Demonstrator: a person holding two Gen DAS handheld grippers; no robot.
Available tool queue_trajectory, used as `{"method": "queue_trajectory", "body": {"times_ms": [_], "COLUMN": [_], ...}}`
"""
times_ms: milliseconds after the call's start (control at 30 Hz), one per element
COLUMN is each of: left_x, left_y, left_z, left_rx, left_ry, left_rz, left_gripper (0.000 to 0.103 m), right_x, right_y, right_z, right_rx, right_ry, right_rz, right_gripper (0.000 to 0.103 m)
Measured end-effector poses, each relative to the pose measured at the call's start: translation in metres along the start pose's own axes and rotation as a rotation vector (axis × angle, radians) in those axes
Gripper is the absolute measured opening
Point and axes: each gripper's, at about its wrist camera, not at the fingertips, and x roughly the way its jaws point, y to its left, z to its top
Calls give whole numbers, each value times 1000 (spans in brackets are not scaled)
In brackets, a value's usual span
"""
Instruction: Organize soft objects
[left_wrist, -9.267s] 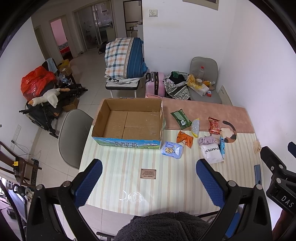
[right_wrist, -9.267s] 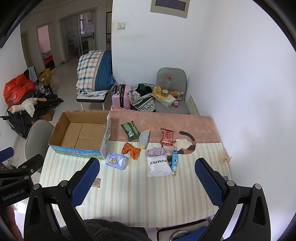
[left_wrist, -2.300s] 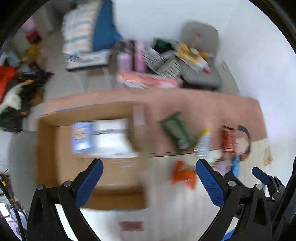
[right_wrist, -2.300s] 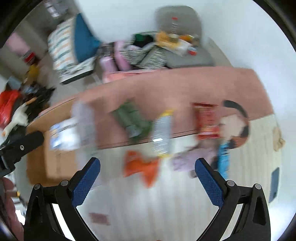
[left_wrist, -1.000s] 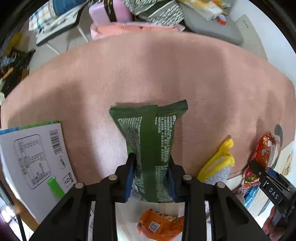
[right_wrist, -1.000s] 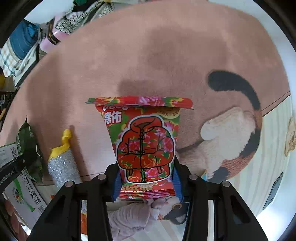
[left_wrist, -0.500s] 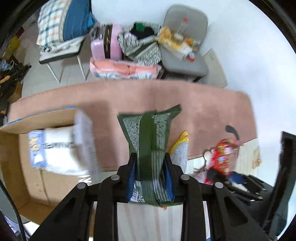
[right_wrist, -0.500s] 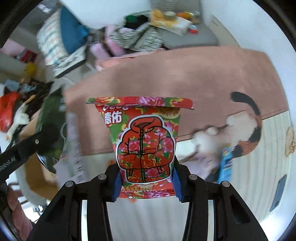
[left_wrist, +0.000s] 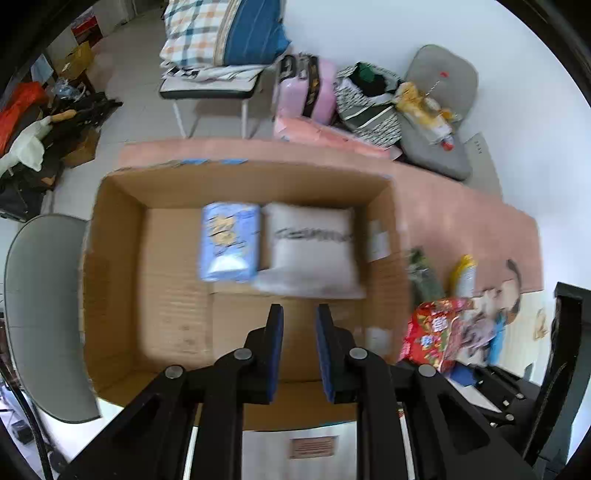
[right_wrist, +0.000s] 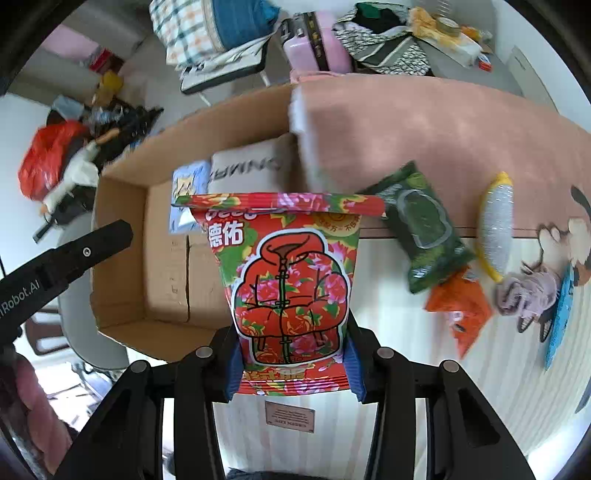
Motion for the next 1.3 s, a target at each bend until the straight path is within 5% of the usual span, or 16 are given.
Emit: {"method": "queue_trajectory", "body": {"times_ms": [200, 433, 533, 600, 667, 700, 767, 1067, 1300], "left_x": [27, 61, 74, 73, 69, 65, 56, -1, -50], "left_y": [52, 88, 99, 104, 106, 107, 106, 73, -26], "left_z": [7, 19, 24, 26, 25, 24, 21, 15, 19], "left_rx": [-15, -47, -78, -88, -98, -105, -112, -64, 94], "left_ry": [57, 113, 147, 135, 122, 114, 97, -46, -136], "left_rz": [70, 118, 125, 111, 113, 108, 108, 154, 106], "left_gripper": [15, 16, 30, 42, 63, 80, 89, 96, 97], "right_x": [42, 96, 108, 108, 103, 98, 89, 24, -67], "right_y": [48, 55, 61, 68, 72, 75, 78, 61, -20], "right_z": [3, 13, 16, 19, 21, 21, 22, 23, 16], "right_rx": [-54, -77, -80, -86, -91, -98, -104, -86, 27], "right_ry": [46, 127, 146, 148, 132, 115, 95, -28, -162], "right_rz": [-70, -159, -190, -169, -152, -144, -137, -58, -28], "right_gripper": [47, 47, 49, 71, 97, 99, 100, 103, 103]}}
